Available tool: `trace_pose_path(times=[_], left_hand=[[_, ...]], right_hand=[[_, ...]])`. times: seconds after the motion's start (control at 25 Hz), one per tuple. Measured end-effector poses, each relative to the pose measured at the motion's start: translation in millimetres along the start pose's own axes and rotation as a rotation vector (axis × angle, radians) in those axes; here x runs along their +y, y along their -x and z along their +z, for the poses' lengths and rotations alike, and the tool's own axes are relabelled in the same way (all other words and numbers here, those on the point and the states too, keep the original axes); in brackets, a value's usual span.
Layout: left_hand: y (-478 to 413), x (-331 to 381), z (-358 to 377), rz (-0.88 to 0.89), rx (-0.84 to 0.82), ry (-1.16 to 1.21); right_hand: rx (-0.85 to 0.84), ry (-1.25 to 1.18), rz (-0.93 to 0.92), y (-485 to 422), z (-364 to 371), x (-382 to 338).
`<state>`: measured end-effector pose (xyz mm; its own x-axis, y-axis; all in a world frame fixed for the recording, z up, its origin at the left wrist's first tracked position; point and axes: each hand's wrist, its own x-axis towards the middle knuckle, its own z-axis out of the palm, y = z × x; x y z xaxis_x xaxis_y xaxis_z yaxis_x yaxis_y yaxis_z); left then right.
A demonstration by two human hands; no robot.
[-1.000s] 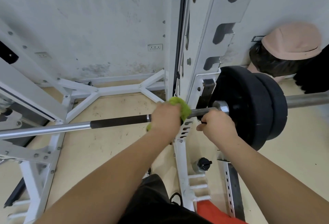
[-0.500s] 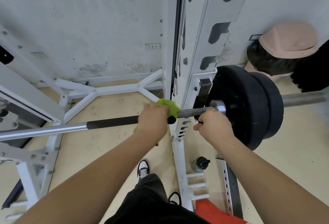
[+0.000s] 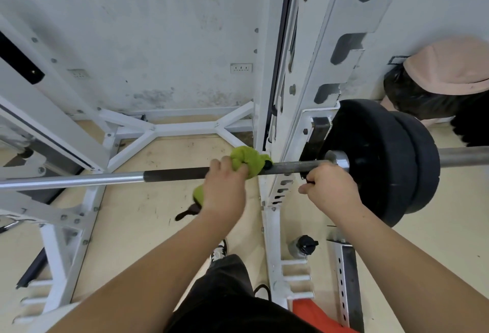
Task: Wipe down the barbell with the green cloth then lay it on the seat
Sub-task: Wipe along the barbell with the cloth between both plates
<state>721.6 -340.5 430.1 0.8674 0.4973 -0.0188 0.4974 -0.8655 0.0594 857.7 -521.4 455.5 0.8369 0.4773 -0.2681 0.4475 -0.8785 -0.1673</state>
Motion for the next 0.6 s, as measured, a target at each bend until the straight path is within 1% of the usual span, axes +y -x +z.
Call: trace_pose_path(times=[0.04, 0.12, 0.16, 0.24, 0.28, 0.36, 0.44, 0.48, 0.52, 0.6], left_hand=[[-2.0, 18.6, 1.0, 0.02, -0.031, 0.012], [-6.3, 53.8, 0.0, 0.097, -0.04, 0.061], [-8.7, 59.8, -0.6, 0.131, -0.028, 0.086], [-8.4, 40.7, -3.1, 0.18, -0.028, 0.056], [-4.1, 20.5, -5.2, 0.166, -0.048, 0.022], [3.5, -31.3, -4.3, 0.056, -0.023, -0.008], [4.7, -65.0, -5.1, -0.098, 0.025, -0.011], [1.7, -64.5, -6.0, -0.148, -0.001, -0.007], [-1.9, -53.8, -7.2, -0.152, -0.037, 0.004], [-3.3, -15.4, -8.4, -0.056, -0.08, 0.069]], right_hand=[[-0.003, 0.008, -0.002, 0.0, -0.2, -1.0], [0.01, 0.023, -0.002, -0.8, 0.7, -2.8], [0.014, 0.031, 0.003, -0.1, 1.6, -3.7], [0.023, 0.08, -0.002, 1.9, 1.1, -5.2], [0.033, 0.124, -0.015, 3.6, -0.6, -6.6], [0.105, 0.162, -0.101, 6.4, -3.7, -13.6], [0.177, 0.056, -0.241, 6.7, -0.3, -25.8], [0.174, -0.001, -0.302, 6.3, 2.7, -34.8], [0.152, -0.029, -0.342, 4.0, 6.4, -45.2], [0.117, -0.007, -0.357, -3.1, 13.5, -64.5]])
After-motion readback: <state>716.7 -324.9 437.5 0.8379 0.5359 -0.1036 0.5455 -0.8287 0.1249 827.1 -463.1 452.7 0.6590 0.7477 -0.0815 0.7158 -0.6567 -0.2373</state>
